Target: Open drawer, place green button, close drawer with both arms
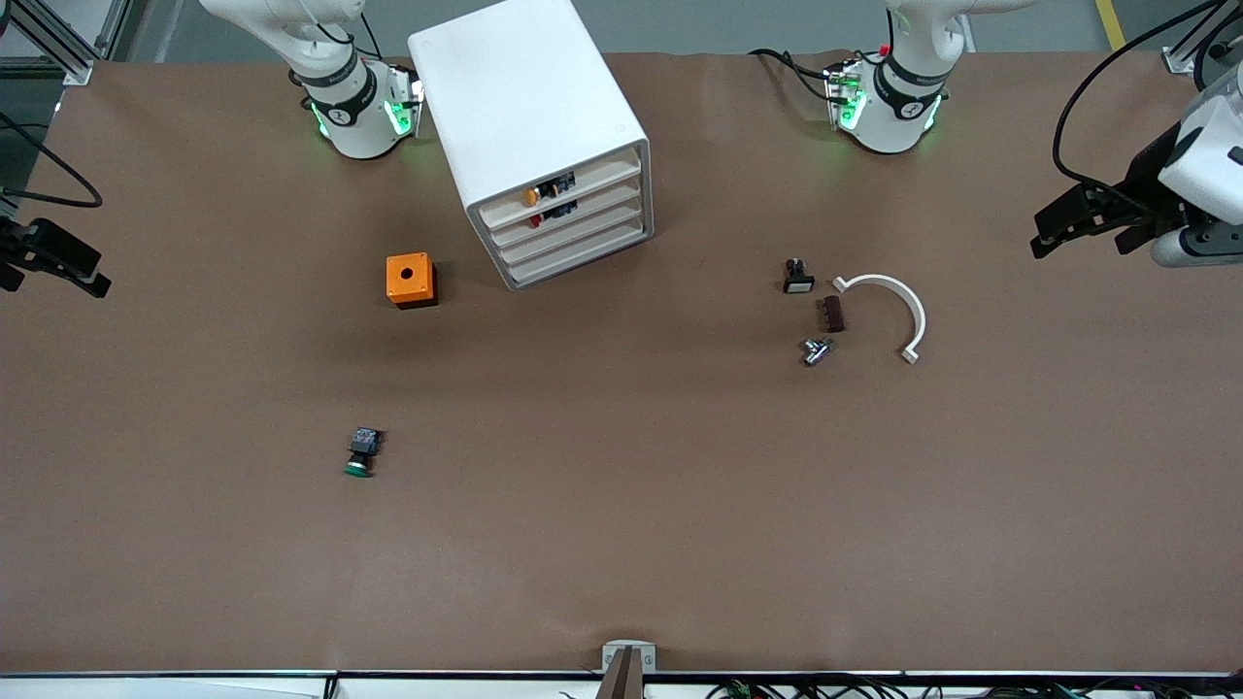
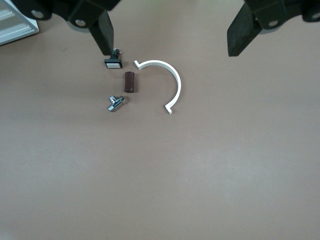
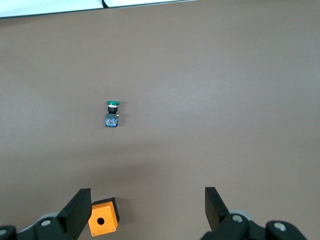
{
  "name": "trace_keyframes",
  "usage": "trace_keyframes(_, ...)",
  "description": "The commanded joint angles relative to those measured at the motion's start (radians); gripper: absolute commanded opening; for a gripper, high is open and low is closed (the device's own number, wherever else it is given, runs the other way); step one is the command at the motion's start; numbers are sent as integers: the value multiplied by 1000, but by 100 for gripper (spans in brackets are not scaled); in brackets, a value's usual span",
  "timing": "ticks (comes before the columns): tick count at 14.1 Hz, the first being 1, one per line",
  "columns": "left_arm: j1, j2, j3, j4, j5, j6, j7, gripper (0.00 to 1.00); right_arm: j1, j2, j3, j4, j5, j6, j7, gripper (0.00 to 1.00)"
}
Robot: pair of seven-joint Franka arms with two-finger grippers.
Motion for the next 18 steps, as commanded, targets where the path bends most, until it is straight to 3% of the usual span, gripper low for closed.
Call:
trace_keyframes(1, 26, 28, -9, 25, 18, -21, -5, 100, -11, -6, 8, 8, -6, -5, -4, 100)
trace_keyframes(12, -23, 173, -21, 31, 3, -81, -18, 100, -11, -3, 8, 8, -6, -6, -4, 100)
trace_keyframes(15, -93, 245, -21, 99, -38, -142, -210, 100, -11, -3, 8, 8, -6, -6, -4, 100)
trace_keyframes(18, -144, 354, -21, 174, -227, -180, -535, 100, -11, -3, 10, 8, -6, -6, -4, 100)
